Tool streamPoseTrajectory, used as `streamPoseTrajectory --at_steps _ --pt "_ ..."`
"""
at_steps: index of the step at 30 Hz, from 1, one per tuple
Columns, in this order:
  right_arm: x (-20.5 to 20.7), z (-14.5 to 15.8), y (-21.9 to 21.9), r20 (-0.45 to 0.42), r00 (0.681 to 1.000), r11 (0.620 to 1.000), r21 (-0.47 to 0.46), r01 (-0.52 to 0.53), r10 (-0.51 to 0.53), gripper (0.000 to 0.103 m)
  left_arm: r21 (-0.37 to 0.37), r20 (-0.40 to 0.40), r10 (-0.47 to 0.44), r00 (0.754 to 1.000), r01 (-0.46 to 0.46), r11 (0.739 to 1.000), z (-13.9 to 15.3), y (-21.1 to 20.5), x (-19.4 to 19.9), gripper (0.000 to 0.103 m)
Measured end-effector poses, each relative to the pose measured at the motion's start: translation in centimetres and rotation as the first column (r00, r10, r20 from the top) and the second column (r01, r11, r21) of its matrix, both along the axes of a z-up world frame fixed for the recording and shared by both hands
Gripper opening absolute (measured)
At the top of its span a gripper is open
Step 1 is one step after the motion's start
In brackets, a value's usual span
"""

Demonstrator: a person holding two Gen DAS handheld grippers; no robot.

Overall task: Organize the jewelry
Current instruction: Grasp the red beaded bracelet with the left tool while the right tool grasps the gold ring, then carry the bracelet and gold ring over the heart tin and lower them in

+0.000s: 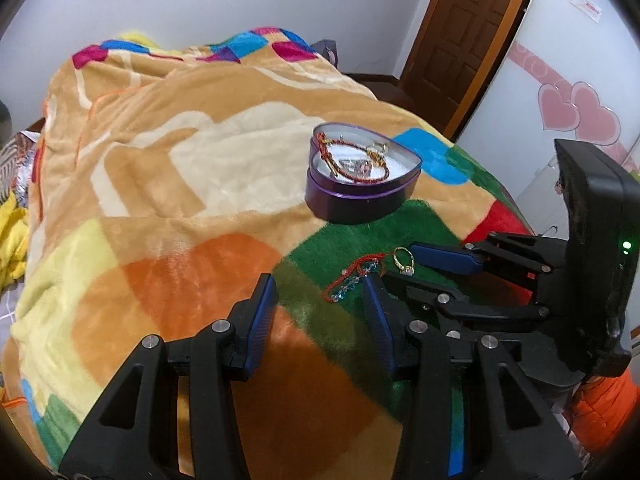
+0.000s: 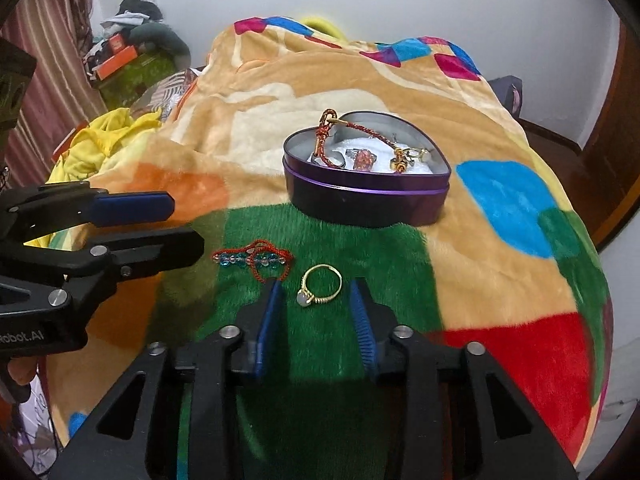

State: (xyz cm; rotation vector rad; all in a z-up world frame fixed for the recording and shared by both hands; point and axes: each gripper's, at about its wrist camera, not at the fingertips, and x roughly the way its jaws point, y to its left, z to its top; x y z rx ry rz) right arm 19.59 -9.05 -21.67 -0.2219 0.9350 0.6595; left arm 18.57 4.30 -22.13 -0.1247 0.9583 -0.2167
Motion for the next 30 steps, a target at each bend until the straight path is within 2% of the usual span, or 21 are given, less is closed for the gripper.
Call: streamPoseTrajectory --at_steps 3,14,16,18,21,30 --pt "-0.2 -0.1 -0.1 0.013 1.000 1.000 0.007 -0.005 0.005 0.020 0.007 -0.016 -0.006 1.000 0.006 1.000 -0.7 -0.2 0.4 0.045" --pt "0.0 0.8 -1.6 0.016 0.999 0.998 0.057 0.039 -0.040 0.020 0.048 -0.036 -0.055 0.998 0.056 0.997 -2.0 -2.1 1.5 0.045" --pt "0.0 1.0 -1.9 0.018 0.999 0.997 0.060 0.047 -0.048 0.020 0.051 -0.037 -0.059 0.998 0.061 0.997 -2.2 -2.4 1.6 0.041" --pt "-0.1 1.2 -2.1 0.020 0.998 0.996 0.065 0.054 -0.055 0.020 0.049 -0.035 -0.074 0.997 0.076 0.996 -2.2 -2.6 1.4 0.023" --pt "-0.3 1.6 -2.4 0.027 0.998 0.995 0.074 0.062 -0.064 0.020 0.069 -0.023 -0.084 0.996 0.086 0.994 -2.1 -2.9 0.9 0.008" --pt "-1.2 3.4 -2.8 0.063 0.996 0.994 0.095 0.061 -0.068 0.020 0.060 0.028 -0.046 0.999 0.044 0.997 -0.1 -3.0 -0.2 0.007"
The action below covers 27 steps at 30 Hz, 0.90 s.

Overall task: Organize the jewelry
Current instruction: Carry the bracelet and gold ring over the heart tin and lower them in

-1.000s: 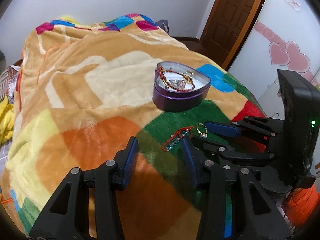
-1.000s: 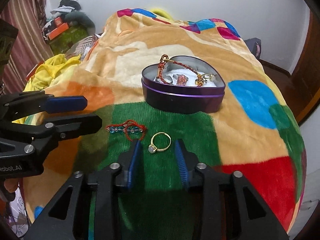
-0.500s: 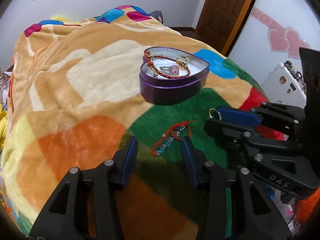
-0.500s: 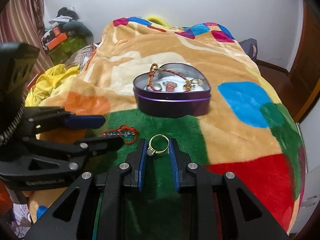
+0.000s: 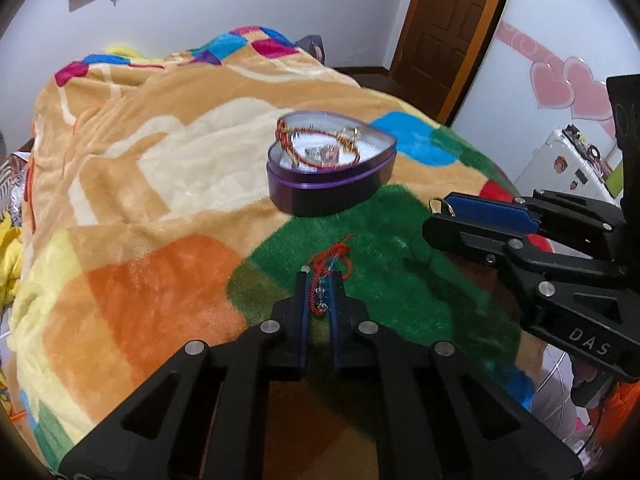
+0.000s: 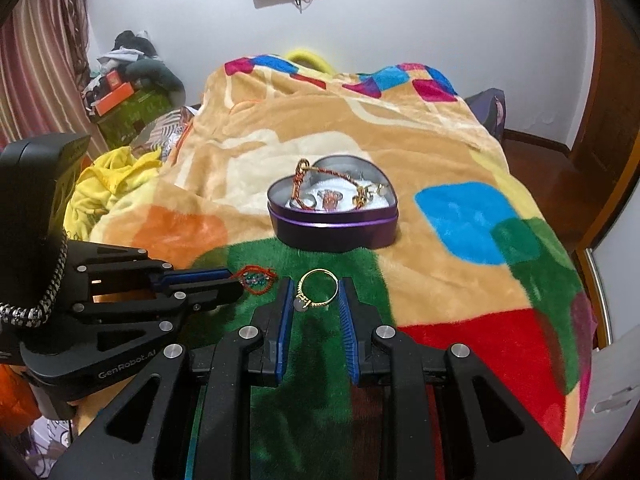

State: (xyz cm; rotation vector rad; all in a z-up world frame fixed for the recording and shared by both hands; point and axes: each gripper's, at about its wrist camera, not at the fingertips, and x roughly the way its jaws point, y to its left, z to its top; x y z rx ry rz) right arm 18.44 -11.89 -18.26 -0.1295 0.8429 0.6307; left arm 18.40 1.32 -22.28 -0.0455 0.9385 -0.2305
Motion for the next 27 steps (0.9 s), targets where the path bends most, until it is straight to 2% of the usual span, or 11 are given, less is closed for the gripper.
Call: streamPoseTrajectory --at_steps 14,27 --pt "-0.6 3.3 -1.0 0.078 0.997 0.999 0.041 0.025 -0.029 0.020 -0.002 0.173 0.001 0.985 -0.001 1.000 6.5 -0.9 -1.5 0.007" --pt "-0.3 6.2 -1.8 0.150 0.987 0.995 0.092 0.047 -0.060 0.020 -0.037 0.279 0.017 0.960 -0.007 0.999 10.5 -0.5 -1.0 0.007"
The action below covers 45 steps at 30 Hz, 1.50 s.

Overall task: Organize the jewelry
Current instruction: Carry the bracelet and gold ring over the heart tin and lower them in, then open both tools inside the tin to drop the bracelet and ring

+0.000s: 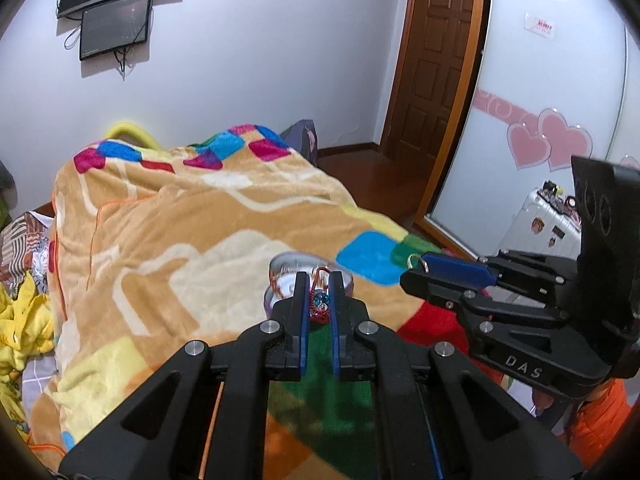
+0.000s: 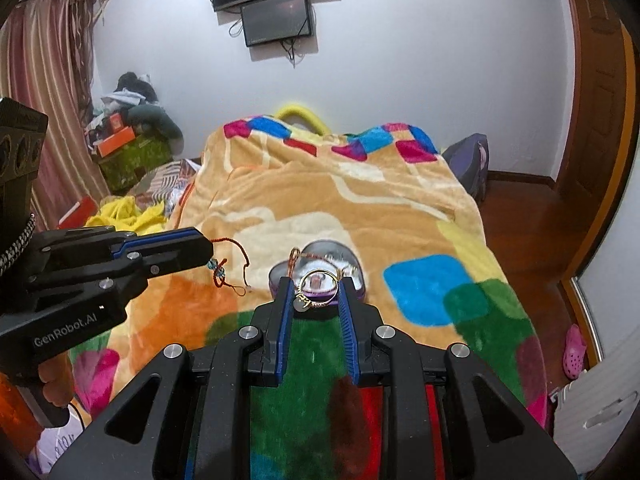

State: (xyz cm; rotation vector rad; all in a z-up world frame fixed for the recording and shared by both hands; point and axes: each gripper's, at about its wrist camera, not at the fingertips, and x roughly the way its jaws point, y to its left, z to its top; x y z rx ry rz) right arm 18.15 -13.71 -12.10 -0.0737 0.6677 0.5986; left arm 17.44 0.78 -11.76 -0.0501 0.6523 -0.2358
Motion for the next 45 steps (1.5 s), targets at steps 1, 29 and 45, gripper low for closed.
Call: streamPoseTrajectory --at_steps 1,29,45 --pt "0.1 0.1 0.0 0.003 1.000 1.000 0.003 0.001 -0.001 0.020 -0.004 0.007 0.001 1.000 -0.001 1.000 0.2 0.0 0.2 0.007" --pt "4.9 -2.3 1.1 -0.057 0.998 1.000 0.002 0.008 -0.008 0.020 -0.082 -0.050 0.040 0.998 -0.044 0.996 -2.6 1.5 6.2 0.007" --pt "6.8 -5.0 1.3 -0.137 0.991 1.000 -0.029 -0.007 0.003 0.020 -0.089 -0.159 0.000 0.987 -0.015 0.996 -6.3 0.7 8.6 0.007"
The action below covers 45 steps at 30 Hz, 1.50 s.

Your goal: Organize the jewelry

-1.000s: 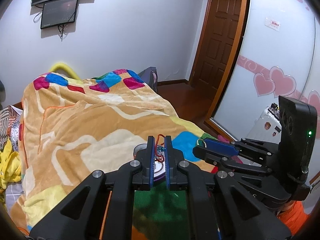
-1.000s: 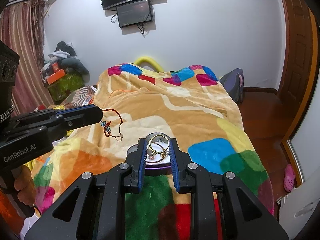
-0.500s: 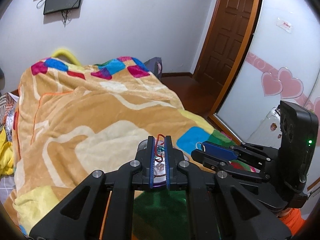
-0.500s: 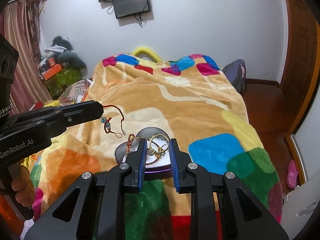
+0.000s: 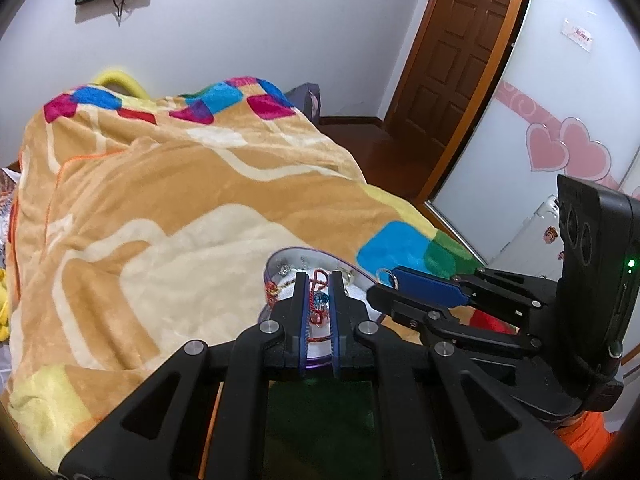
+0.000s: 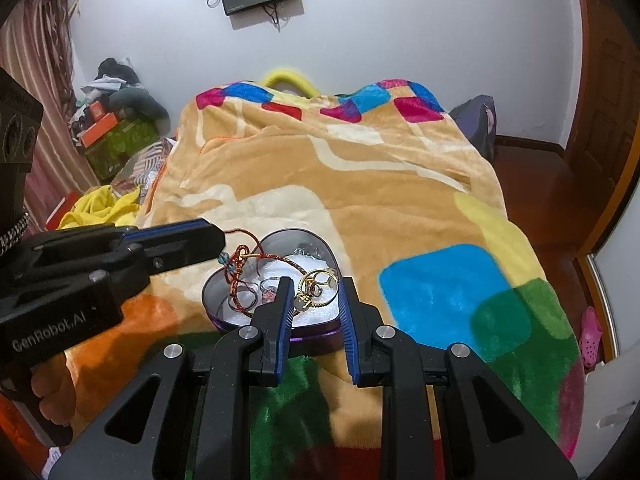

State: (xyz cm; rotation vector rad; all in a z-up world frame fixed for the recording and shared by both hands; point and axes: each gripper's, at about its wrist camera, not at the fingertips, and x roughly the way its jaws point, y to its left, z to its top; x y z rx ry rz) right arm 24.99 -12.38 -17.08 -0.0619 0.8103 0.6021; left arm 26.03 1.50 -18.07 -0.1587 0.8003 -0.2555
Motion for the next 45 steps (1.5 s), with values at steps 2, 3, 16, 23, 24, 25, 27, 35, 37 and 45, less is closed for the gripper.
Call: streamPoseTrajectory --at_steps 2,3,16,23,24,25,27,35,37,45 --pt "0.2 -0.1 0.1 -0.005 1.000 1.000 -0.003 -0.004 0.004 0.020 0.001 -0.007 -0.003 1.000 0.003 1.000 -0.3 -0.1 0.2 0.007" --pt "0.2 -0.2 0.1 -0.007 1.000 1.000 -0.005 -0.006 0.006 0.020 0.001 -0.010 -0.005 1.000 0.005 1.000 -0.4 -0.2 0.2 0.007" --pt "0.4 -0.5 1.0 -0.029 0.999 0.998 -0.040 -0.038 0.037 0.021 0.013 -0.009 -0.014 1.000 0.014 1.000 0.1 -0.2 -0.3 0.010" --pt "-0.1 0.9 0.7 -0.011 1.000 0.999 -0.029 -0.024 0.024 0.028 0.032 0.052 0.002 0.999 -0.004 0.999 2.5 0.0 -2.2 0.024" --pt "-0.4 1.2 0.6 -0.004 1.000 0.999 -0.027 -0.022 0.022 0.031 0.035 0.063 0.007 0.998 -0.009 0.999 3.0 0.1 -2.5 0.025" --pt "-0.6 1.7 0.4 0.007 1.000 1.000 -0.021 -0.017 0.017 0.032 0.037 0.078 0.012 0.997 -0.015 0.999 3.6 0.2 -3.0 0.025" --pt "-1.2 2.7 0.1 0.029 1.000 1.000 -0.009 -0.009 0.009 0.032 0.041 0.103 0.020 0.995 -0.025 0.999 4.7 0.2 -3.8 0.026" --pt "-5.3 8.8 -1.5 0.179 0.983 0.998 0.060 0.021 -0.032 0.032 0.054 0.252 0.060 0.966 -0.076 0.996 10.5 0.4 -8.8 0.032" --pt "-6.8 10.6 -2.0 0.228 0.973 0.996 0.083 0.025 -0.043 0.032 0.053 0.302 0.067 0.951 -0.087 0.995 12.3 0.3 -10.5 0.033" --pt "-14.4 17.5 -3.9 0.452 0.885 0.981 0.191 0.023 -0.109 0.032 0.045 0.502 0.119 0.857 -0.163 0.986 18.1 -0.2 -18.2 0.063"
